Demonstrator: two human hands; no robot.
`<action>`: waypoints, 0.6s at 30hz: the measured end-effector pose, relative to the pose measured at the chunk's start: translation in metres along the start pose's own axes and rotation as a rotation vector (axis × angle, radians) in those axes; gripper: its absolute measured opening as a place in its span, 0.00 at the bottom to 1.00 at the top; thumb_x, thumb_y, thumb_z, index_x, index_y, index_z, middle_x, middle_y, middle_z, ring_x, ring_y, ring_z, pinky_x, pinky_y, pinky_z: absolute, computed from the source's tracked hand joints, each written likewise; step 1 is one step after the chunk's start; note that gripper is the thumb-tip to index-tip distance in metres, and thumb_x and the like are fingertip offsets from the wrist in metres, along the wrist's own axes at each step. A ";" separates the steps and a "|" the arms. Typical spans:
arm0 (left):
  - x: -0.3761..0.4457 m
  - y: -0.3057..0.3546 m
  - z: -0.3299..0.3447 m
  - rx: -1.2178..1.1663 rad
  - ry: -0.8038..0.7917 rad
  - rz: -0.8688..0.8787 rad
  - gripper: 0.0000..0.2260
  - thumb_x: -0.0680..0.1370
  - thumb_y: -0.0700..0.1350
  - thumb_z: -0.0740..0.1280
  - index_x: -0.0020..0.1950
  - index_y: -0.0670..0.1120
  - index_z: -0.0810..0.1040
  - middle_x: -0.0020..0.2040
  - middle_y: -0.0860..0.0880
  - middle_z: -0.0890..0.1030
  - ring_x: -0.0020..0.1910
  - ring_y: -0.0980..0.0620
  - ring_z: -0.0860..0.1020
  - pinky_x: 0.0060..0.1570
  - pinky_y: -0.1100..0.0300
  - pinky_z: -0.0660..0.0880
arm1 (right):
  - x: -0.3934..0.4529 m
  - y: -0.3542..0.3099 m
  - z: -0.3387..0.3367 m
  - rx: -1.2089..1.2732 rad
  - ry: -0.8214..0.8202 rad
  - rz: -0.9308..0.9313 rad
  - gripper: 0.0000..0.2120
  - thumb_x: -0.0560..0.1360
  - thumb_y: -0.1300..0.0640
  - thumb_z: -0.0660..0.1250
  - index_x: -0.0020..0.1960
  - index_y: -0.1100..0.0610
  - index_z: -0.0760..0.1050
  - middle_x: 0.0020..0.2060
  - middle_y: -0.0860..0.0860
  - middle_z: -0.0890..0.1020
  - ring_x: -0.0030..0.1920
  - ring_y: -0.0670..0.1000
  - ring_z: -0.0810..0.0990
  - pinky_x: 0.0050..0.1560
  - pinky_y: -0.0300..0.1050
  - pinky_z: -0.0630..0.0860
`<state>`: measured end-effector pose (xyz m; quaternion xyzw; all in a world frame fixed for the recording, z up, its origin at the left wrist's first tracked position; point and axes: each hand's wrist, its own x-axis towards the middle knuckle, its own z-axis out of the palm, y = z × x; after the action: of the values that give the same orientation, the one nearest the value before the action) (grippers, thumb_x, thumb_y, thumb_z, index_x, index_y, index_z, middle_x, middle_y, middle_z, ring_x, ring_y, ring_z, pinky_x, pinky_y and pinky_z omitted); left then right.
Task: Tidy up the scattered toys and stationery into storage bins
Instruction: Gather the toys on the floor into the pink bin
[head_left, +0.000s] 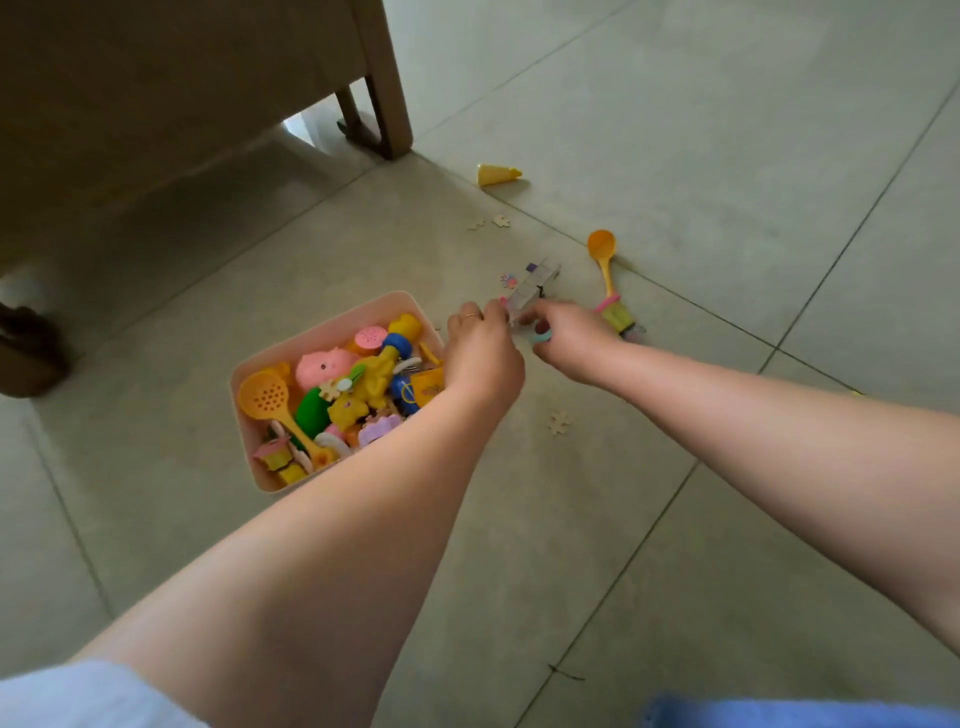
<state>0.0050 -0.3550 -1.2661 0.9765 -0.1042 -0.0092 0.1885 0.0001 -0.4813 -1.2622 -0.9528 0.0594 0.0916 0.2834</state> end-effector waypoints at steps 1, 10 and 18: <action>0.003 0.008 0.002 0.007 -0.027 0.006 0.21 0.72 0.36 0.62 0.66 0.43 0.69 0.61 0.41 0.70 0.62 0.40 0.68 0.57 0.51 0.68 | 0.003 0.007 -0.003 0.001 0.018 0.016 0.20 0.75 0.64 0.64 0.65 0.52 0.74 0.62 0.54 0.77 0.60 0.55 0.77 0.55 0.42 0.72; 0.040 0.026 0.005 0.175 -0.217 -0.133 0.21 0.76 0.39 0.62 0.69 0.45 0.66 0.64 0.42 0.70 0.64 0.42 0.67 0.59 0.52 0.69 | 0.046 0.048 -0.011 -0.041 0.257 0.119 0.19 0.75 0.67 0.59 0.64 0.53 0.73 0.61 0.60 0.71 0.62 0.61 0.71 0.58 0.50 0.72; 0.059 0.024 0.016 0.275 -0.324 -0.167 0.20 0.76 0.40 0.62 0.68 0.45 0.65 0.64 0.42 0.69 0.65 0.41 0.67 0.59 0.52 0.68 | 0.101 0.041 -0.003 -0.458 0.137 -0.234 0.26 0.76 0.57 0.64 0.73 0.50 0.65 0.72 0.56 0.65 0.70 0.60 0.63 0.68 0.52 0.61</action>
<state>0.0569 -0.3946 -1.2704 0.9840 -0.0524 -0.1674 0.0329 0.0922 -0.5232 -1.3026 -0.9964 -0.0545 0.0047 0.0644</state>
